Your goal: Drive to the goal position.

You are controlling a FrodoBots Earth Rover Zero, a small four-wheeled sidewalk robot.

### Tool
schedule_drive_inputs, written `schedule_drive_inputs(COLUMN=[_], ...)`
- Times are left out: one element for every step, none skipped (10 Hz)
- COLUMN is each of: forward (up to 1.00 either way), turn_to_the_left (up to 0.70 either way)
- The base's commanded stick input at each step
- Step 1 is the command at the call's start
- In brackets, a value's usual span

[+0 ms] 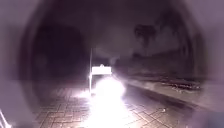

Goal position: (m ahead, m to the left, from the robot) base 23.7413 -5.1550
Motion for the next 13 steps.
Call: schedule_drive_inputs(forward=[0.0,0.0,0.0,0.0,0.0,0.0,0.0,0.0,0.0,0.0,0.0,0.0,0.0], turn_to_the_left=[0.7,0.7,0.7,0.7,0.7,0.7,0.7,0.7,0.7,0.7,0.7,0.7,0.7])
